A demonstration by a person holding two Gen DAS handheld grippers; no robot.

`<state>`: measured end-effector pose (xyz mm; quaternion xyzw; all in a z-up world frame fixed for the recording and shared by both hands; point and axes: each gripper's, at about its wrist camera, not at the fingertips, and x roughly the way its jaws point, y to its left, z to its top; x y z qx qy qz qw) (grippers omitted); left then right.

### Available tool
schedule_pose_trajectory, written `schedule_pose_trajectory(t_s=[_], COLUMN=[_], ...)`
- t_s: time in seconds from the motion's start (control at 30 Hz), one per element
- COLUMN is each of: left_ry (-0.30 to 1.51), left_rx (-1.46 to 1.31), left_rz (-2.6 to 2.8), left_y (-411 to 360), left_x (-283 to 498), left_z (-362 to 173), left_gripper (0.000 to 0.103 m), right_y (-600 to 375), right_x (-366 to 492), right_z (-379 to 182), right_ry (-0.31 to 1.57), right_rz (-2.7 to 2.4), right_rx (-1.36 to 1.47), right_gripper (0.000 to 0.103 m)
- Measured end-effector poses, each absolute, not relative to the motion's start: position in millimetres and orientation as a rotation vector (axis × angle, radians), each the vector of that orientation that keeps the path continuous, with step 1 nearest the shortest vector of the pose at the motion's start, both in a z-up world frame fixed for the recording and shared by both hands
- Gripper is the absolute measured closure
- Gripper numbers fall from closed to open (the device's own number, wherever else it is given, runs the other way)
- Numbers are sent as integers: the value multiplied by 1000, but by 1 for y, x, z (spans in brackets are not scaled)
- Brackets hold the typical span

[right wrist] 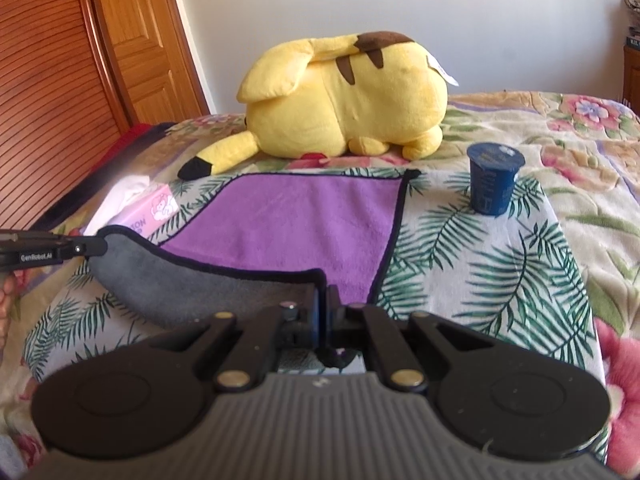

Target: Fold towel

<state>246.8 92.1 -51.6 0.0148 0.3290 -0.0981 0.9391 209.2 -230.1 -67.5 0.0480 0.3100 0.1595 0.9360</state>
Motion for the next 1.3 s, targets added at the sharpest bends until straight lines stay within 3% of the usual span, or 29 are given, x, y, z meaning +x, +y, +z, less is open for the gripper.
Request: schedule_pose_trajectory(t_s=[1.3], left_ry=[602], left_rx=[81], left_rz=[-221], left_y=[66], left_x=[337], left_z=[-30], left_gripper=[103], right_y=[-240], right_x=[296], right_z=[-53], right_ry=[523], right_rz=[357], right_rx=[47], right_gripper=[99])
